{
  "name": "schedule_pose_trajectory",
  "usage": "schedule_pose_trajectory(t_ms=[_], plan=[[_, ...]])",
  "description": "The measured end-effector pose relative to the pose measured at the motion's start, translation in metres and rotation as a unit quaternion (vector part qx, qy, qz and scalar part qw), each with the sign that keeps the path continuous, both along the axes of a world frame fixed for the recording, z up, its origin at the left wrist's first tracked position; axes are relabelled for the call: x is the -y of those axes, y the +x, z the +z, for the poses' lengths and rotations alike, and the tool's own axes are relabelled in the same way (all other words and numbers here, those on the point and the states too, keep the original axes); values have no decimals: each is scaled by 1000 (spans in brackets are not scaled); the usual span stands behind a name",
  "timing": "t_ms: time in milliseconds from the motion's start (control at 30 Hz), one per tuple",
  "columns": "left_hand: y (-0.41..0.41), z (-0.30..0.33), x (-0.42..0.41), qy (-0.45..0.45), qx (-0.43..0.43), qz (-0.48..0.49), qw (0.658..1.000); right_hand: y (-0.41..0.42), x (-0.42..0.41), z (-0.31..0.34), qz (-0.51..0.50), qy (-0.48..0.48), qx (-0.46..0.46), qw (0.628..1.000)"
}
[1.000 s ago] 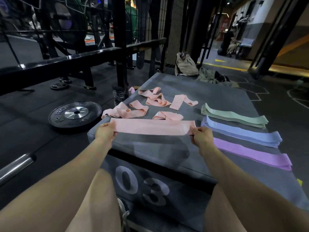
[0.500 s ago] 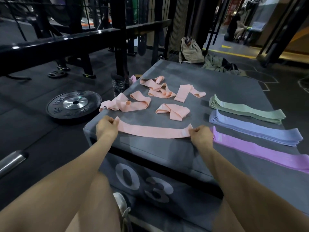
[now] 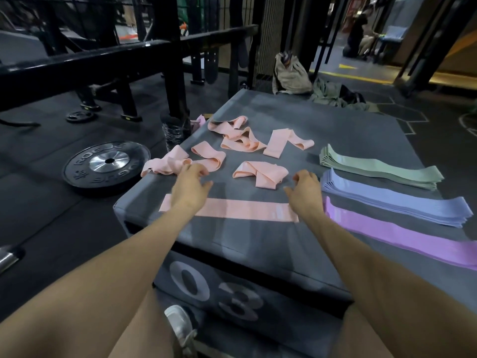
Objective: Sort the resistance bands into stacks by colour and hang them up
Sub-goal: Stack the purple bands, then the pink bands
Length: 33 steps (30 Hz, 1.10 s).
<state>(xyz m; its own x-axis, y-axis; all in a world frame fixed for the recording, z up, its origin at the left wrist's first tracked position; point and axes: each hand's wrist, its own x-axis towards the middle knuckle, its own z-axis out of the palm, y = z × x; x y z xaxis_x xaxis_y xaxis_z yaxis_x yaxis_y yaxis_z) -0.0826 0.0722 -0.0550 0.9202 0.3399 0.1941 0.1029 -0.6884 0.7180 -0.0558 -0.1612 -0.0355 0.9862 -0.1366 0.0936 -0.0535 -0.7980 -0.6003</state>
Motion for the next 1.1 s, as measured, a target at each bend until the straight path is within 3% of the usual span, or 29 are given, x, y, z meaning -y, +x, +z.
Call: schedule_pose_trajectory(t_ms=[200,467,667,833,1100], plan=[[54,-6,41,3,-20,-56,998,43,-10,-4,6,51,-39,998],[97,-18,62,76,-88,-36,993,71,-13,-24,34,76,-37,996],[85,8,59,-63,-3,-6,998,68,-4,-3,19,157,33,987],[58,55,44,-169,59,-17,984,43,2,47,34,202,88,975],[-18,131,34,-207,118,-41,970,-23,0,119,98,261,114,954]])
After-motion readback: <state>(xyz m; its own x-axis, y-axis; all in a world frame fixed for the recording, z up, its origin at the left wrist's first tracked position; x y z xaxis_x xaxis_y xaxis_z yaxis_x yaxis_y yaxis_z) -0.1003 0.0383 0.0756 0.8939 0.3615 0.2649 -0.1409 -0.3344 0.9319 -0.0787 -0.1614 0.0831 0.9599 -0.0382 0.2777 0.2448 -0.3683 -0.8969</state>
